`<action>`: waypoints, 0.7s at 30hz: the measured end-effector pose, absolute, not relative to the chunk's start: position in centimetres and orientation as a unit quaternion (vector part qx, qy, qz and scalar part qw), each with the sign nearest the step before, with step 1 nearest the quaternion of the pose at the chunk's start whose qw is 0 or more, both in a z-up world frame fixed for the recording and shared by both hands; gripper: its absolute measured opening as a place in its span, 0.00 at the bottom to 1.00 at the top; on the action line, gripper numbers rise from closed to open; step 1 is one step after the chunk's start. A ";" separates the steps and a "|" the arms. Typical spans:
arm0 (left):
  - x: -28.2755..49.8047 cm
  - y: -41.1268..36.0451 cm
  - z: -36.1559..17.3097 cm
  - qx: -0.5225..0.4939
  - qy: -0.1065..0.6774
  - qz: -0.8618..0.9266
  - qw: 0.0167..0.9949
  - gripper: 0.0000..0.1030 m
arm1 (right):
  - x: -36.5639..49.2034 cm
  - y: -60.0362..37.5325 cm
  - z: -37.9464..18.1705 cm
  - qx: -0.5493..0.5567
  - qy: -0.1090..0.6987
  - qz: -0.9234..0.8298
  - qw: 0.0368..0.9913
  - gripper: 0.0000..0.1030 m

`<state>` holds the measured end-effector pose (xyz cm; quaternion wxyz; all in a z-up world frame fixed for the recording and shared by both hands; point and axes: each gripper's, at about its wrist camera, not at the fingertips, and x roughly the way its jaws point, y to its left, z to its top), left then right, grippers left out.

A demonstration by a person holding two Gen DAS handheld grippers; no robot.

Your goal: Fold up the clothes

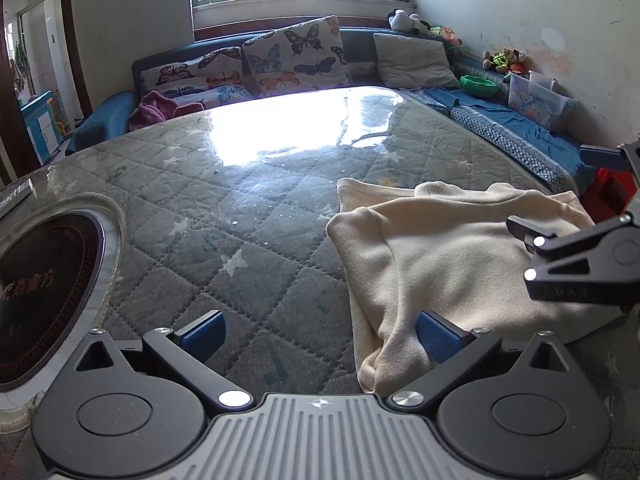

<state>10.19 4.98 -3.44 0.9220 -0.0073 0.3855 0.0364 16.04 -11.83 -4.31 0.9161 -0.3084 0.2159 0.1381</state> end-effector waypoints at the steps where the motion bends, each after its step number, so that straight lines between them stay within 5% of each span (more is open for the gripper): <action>1: 10.2 5.0 -3.5 -0.008 0.386 0.036 0.922 1.00 | 16.5 -11.9 -4.4 -0.306 0.224 0.137 0.915 1.00; 21: 10.4 5.2 -3.6 -0.014 0.390 0.033 0.920 1.00 | 18.2 -13.3 -4.6 -0.263 0.254 0.118 0.923 1.00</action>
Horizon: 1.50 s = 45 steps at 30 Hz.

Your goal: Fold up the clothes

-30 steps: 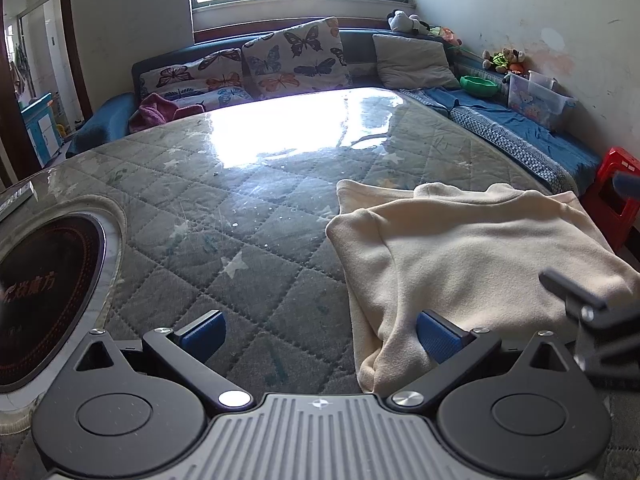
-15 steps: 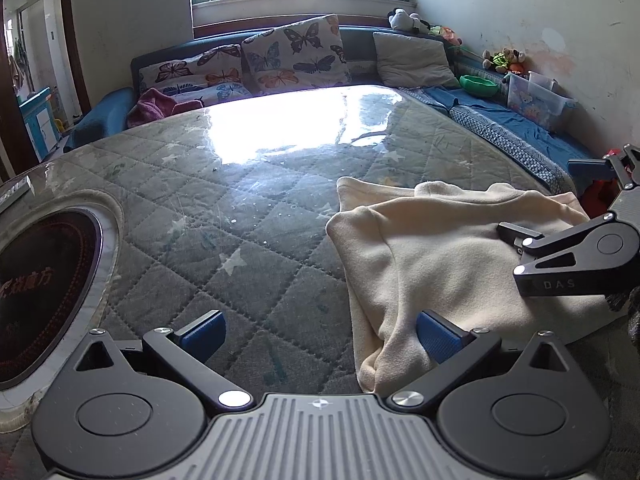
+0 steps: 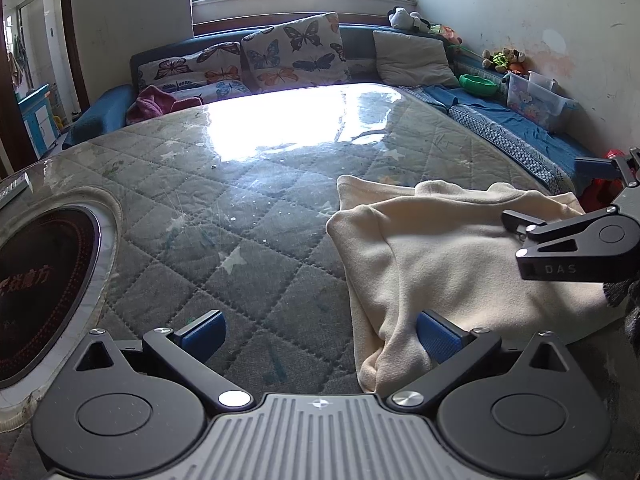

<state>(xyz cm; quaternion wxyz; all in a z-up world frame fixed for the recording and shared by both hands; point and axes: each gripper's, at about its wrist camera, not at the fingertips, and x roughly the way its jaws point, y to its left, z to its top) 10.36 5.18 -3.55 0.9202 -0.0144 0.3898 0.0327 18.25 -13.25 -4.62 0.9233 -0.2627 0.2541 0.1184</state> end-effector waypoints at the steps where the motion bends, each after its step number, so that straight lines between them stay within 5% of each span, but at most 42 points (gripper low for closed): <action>1: 10.4 5.2 -3.6 -0.015 0.390 0.033 0.920 1.00 | 18.4 -13.6 -4.7 -0.262 0.257 0.110 0.924 1.00; 35: 10.1 5.0 -3.6 -0.017 0.393 0.032 0.919 1.00 | 22.2 -11.8 -3.9 -0.212 0.304 0.127 0.920 1.00; 45: 10.0 5.0 -3.5 -0.017 0.392 0.033 0.919 1.00 | 17.4 -15.6 -2.3 -0.195 0.283 0.116 0.932 1.00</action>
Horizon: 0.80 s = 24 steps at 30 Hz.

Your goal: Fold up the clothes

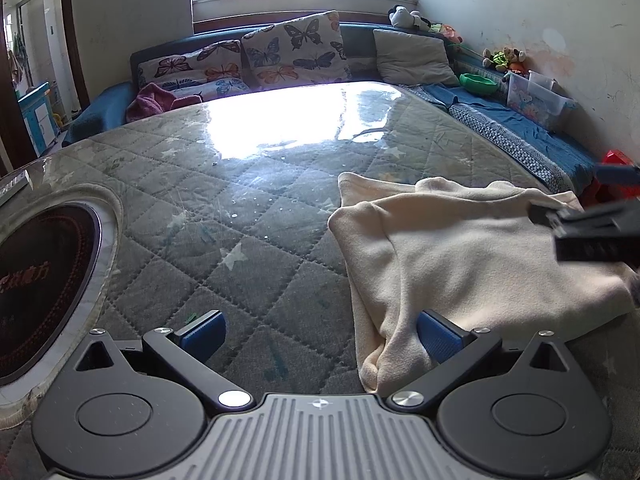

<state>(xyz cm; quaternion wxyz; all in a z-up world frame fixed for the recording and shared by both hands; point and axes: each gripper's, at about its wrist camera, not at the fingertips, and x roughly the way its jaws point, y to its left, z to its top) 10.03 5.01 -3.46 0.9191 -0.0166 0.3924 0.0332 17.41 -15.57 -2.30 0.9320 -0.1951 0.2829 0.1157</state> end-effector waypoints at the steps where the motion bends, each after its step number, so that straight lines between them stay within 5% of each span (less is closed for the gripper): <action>1: 10.0 5.0 -3.5 -0.016 0.392 0.033 0.919 1.00 | 16.6 -16.0 -2.4 -0.197 0.282 0.115 0.932 1.00; 24: 10.8 5.1 -2.9 -0.001 0.384 0.061 0.921 1.00 | 10.0 -22.5 -3.8 -0.147 0.269 0.025 0.951 1.00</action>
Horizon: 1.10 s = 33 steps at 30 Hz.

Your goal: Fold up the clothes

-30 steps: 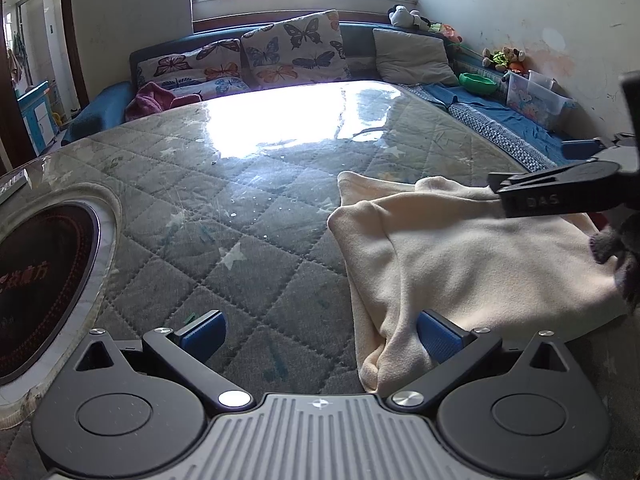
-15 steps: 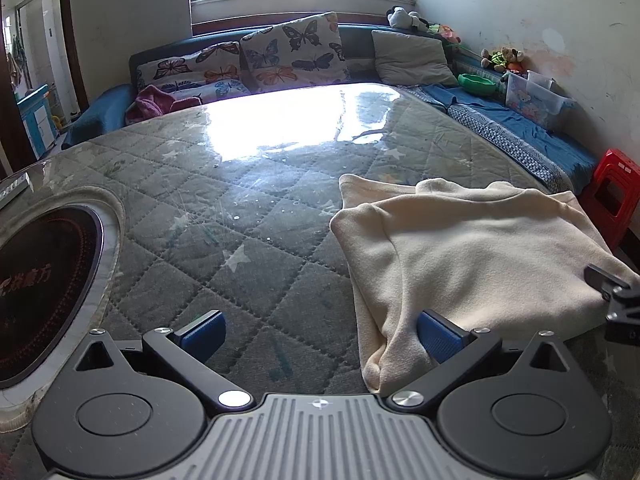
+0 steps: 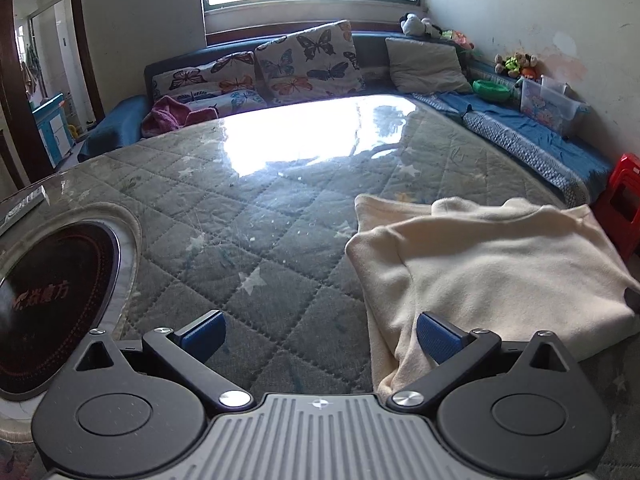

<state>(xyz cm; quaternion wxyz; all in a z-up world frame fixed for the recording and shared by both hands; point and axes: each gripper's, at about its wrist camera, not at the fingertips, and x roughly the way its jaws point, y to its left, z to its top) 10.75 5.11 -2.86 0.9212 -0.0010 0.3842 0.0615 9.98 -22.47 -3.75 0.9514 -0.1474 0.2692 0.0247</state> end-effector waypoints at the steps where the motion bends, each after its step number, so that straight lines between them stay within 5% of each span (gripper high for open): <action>1: 10.7 5.1 -3.0 -0.002 0.386 0.062 0.921 1.00 | 9.9 -22.4 -3.7 -0.147 0.269 0.026 0.952 1.00; 33: 5.3 3.1 -2.3 0.000 0.380 0.005 0.925 1.00 | 4.6 -19.6 -2.9 -0.066 0.298 0.076 0.949 1.00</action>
